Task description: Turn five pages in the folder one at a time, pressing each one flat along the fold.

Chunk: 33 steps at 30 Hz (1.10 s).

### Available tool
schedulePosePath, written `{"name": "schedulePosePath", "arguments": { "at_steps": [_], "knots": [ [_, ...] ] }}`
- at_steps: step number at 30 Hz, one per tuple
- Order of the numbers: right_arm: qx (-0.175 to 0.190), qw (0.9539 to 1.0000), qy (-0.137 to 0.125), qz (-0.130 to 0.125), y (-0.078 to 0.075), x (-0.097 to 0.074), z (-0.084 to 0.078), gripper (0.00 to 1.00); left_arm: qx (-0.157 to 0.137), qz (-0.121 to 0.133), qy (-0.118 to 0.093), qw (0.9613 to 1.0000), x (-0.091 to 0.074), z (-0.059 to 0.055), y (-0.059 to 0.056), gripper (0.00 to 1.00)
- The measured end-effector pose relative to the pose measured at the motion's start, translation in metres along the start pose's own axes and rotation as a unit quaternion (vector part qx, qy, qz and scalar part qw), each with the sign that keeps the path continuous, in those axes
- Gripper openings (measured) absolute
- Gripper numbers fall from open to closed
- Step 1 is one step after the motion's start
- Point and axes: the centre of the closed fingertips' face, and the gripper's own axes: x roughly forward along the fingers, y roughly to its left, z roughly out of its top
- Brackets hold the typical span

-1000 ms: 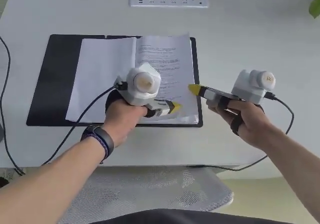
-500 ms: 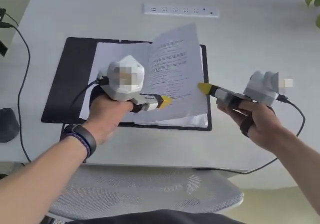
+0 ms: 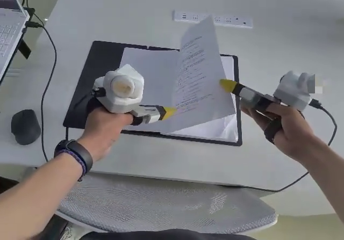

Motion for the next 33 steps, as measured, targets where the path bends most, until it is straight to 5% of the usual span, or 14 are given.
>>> {"name": "schedulePosePath", "arguments": {
  "at_steps": [14,33],
  "knots": [
    [-0.027,0.9970,0.032,0.065,0.058,0.074,-0.004,0.00,-0.025,0.036,-0.010,0.9990,-0.043,-0.019,0.042,0.72],
    [-0.012,0.9928,0.081,0.088,0.075,0.144,-0.046,0.00,-0.050,0.065,-0.013,0.9965,-0.084,-0.043,0.066,0.73]
  ]
}}
